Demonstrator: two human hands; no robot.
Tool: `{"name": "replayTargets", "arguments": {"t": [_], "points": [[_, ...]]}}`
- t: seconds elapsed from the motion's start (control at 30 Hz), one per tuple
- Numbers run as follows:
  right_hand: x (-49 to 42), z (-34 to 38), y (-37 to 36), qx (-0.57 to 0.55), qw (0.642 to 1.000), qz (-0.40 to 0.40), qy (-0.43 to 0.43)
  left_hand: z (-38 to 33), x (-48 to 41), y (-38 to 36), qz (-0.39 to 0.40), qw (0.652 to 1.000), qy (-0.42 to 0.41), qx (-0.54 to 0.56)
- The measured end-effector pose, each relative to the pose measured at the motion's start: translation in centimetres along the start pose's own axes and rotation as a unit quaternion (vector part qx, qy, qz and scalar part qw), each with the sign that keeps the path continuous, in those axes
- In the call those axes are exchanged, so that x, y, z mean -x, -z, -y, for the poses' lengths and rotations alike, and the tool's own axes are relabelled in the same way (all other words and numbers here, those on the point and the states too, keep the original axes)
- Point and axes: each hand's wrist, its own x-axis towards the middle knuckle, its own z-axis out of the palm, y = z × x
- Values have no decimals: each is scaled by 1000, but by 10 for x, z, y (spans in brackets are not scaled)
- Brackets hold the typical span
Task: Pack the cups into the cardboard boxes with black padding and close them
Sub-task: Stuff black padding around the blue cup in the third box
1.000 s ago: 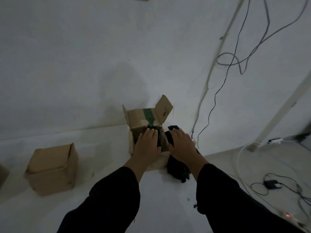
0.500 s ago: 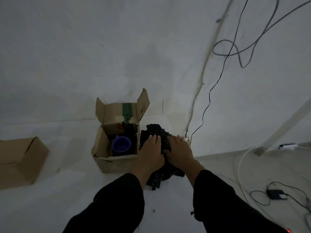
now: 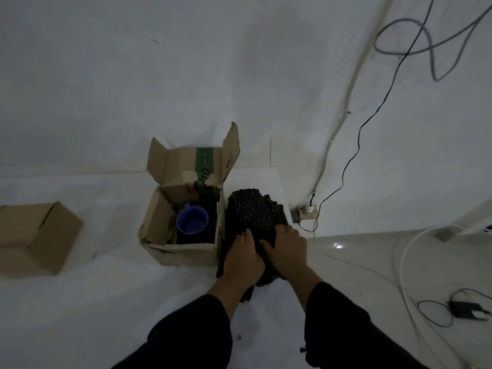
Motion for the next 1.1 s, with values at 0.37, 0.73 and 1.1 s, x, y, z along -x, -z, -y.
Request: {"name": "replayTargets", "arguments": {"t": [0.37, 0.73, 1.1], "points": [[4, 22, 28, -381, 923, -16, -62, -17, -12, 13, -80, 971, 50, 219], [1, 33, 81, -577, 807, 71, -106, -38, -11, 65, -102, 877, 121, 453], [-3, 58, 92, -596, 794, 68, -102, -30, -3, 107, -83, 908, 87, 400]]}}
